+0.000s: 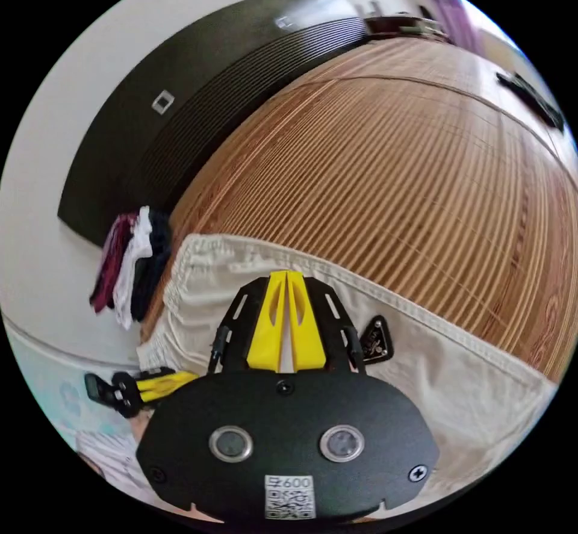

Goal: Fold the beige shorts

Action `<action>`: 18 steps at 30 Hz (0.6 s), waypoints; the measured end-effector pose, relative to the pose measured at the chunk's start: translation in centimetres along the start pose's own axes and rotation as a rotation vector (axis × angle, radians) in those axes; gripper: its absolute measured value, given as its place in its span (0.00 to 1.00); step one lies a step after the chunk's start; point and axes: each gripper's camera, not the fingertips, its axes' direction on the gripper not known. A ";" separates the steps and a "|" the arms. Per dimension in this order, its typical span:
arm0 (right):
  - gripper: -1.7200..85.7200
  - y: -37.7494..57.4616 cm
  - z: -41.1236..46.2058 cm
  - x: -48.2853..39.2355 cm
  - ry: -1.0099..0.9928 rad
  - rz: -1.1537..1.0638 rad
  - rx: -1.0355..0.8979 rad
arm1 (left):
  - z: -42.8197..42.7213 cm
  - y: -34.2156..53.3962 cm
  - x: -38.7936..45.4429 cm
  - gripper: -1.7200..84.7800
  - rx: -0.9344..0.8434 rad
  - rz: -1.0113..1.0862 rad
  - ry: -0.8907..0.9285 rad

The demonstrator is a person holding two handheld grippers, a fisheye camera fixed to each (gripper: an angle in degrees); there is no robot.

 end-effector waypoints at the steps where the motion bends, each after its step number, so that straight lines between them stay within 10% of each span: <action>1: 0.01 0.9 -1.4 0.6 -0.063 0.078 0.151 | 0.1 -0.1 -0.1 0.03 -0.001 -0.003 0.005; 9: 0.01 3.1 6.5 -15.0 -0.269 -0.578 -0.257 | 0.9 0.3 0.4 0.03 -0.002 0.001 -0.003; 18: 0.01 1.4 10.1 -17.7 -0.019 -0.292 -0.046 | 2.3 0.9 1.4 0.03 -0.008 0.024 -0.023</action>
